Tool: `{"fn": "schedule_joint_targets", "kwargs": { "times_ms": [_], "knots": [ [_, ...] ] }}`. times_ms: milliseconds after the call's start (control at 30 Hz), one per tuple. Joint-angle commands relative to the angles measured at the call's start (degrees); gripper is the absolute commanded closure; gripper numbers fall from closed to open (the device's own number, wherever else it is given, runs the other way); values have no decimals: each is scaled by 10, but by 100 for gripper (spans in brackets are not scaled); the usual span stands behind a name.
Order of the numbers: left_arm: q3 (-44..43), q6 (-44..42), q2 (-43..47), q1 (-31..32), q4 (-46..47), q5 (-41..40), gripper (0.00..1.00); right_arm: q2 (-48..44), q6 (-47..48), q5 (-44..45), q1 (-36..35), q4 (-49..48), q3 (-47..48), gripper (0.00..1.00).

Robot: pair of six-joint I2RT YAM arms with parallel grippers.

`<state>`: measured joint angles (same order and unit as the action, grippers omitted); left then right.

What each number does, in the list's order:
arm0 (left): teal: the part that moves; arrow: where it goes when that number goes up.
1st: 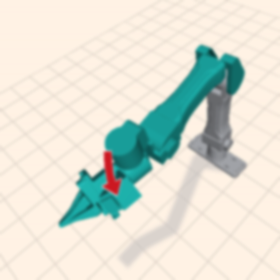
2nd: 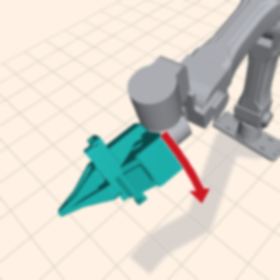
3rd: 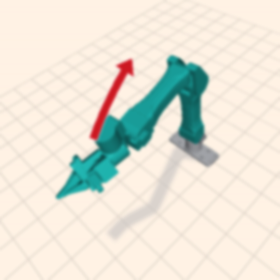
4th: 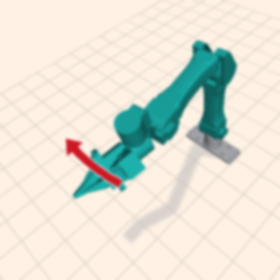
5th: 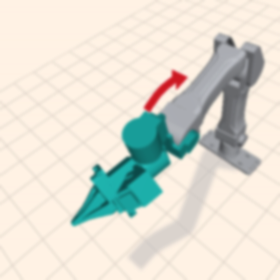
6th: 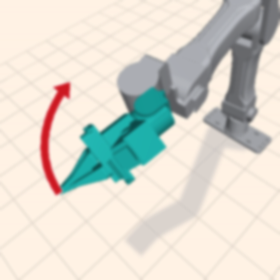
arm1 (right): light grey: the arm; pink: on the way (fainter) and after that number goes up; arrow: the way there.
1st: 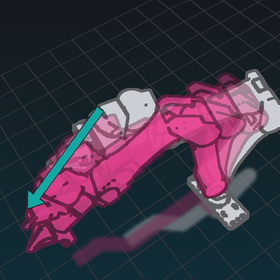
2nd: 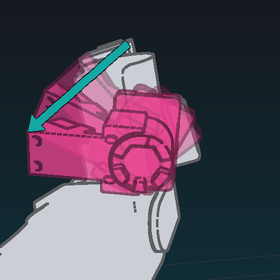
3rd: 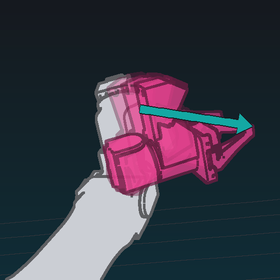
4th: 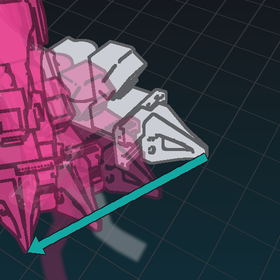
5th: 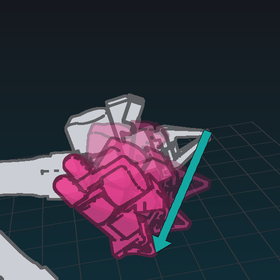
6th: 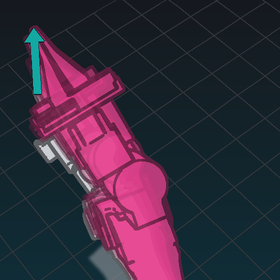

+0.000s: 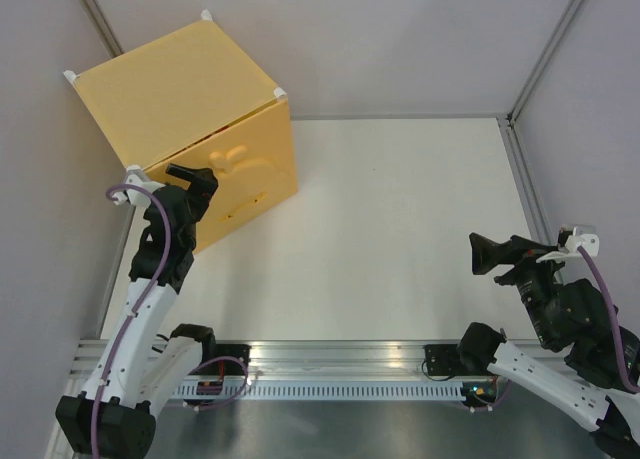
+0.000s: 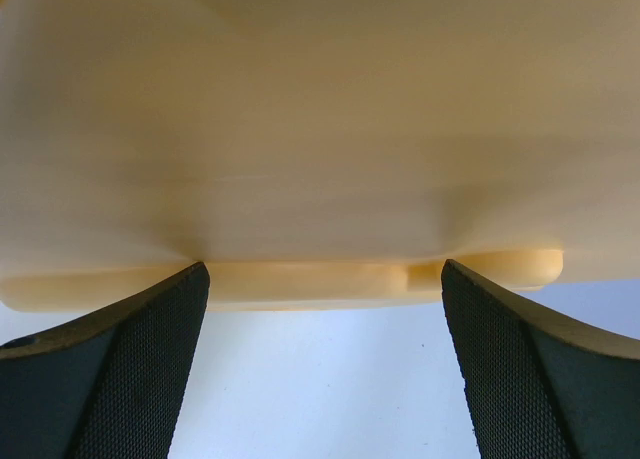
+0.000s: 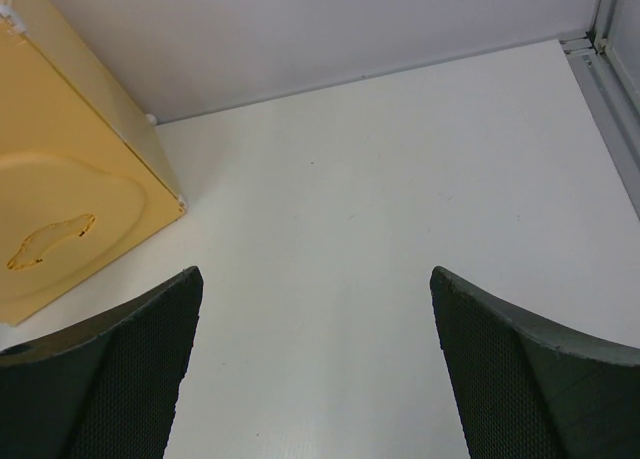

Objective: Place and organize the shoes in the shoe cabinet

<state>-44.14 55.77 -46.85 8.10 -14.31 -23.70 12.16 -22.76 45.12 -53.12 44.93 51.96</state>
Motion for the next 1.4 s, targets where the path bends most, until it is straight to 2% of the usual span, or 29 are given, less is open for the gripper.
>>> {"fn": "schedule_joint_targets", "kwargs": {
  "times_ms": [0,200,467,667,900,1067,1367],
  "knots": [
    [-16,-1,13,-2,25,25,0,-6,-3,34,-1,11,23,2],
    [-74,-59,75,-2,-61,95,0,-10,7,47,-1,18,34,2],
    [-170,-228,218,-2,-243,187,0,-26,37,47,-1,12,45,2],
    [-202,-301,371,-2,-347,203,0,-40,62,48,-1,14,53,2],
    [-216,-362,486,-2,-456,231,0,-71,84,45,-1,13,52,2],
    [-213,-363,498,-2,-515,212,0,-71,84,43,-1,12,51,2],
    [-203,-357,498,-2,-517,205,0,-65,83,30,-1,-3,33,2]
  ]
}}
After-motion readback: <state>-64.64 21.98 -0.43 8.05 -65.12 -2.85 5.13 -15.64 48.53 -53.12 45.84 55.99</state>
